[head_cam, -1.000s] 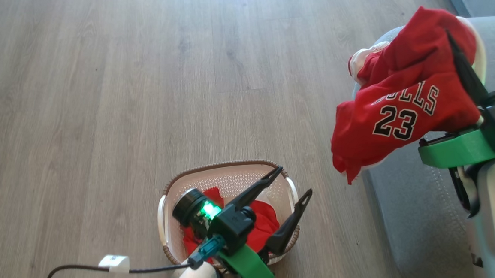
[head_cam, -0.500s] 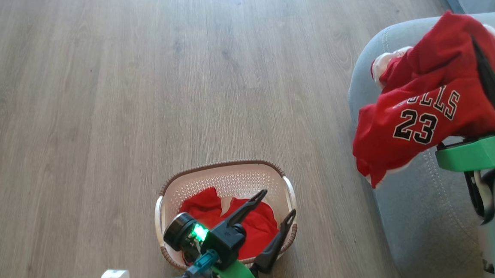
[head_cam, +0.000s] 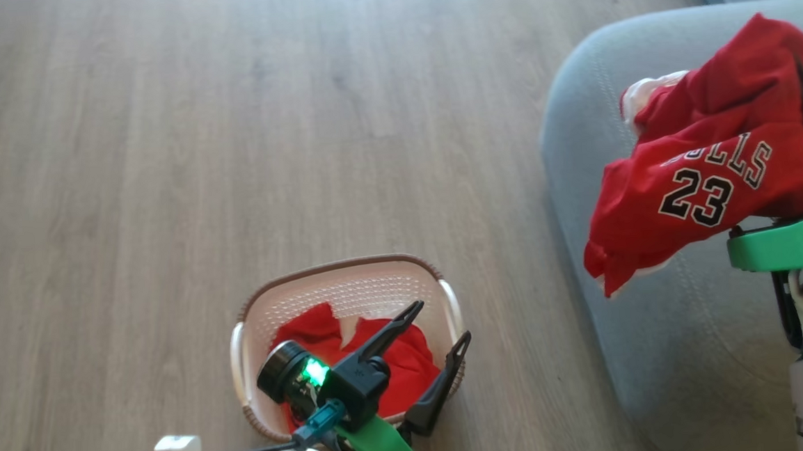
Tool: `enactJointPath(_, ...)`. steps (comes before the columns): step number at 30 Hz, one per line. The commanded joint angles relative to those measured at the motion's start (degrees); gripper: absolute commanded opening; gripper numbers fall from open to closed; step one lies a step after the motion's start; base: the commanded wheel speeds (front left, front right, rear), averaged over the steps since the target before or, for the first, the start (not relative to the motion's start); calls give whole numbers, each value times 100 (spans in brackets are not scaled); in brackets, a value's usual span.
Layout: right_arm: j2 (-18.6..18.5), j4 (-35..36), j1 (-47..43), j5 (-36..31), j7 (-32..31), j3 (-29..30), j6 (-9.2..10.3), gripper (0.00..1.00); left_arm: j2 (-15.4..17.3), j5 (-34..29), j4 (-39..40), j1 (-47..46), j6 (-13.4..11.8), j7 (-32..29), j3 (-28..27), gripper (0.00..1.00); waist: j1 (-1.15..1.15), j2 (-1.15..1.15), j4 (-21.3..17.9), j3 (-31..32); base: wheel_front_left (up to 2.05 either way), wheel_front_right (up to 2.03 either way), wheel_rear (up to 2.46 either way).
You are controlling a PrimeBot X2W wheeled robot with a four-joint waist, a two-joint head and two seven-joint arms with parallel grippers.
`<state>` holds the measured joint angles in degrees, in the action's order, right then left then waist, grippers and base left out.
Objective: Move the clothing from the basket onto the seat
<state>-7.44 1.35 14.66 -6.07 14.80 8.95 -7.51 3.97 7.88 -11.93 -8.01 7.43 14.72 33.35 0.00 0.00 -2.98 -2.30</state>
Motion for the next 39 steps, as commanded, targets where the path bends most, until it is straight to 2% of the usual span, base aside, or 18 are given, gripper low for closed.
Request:
enactJointPath(1,-22,181,226,-35,20,-60,2,0,-34,-45,219,-158,5,28,-180,100,0,0,-155,-58,0,0,0)
enactJointPath(15,-5,268,320,-43,20,272,2,0,-18,-70,444,-347,5,28,-136,100,0,0,-1483,-437,0,0,0)
enactJointPath(26,93,304,209,-48,20,492,2,0,-41,-102,560,-350,5,28,17,100,0,0,-2520,-438,0,0,0)
enactJointPath(39,247,493,-97,-40,20,934,2,0,-74,77,443,-505,5,28,348,100,0,0,-2631,-479,0,0,0)
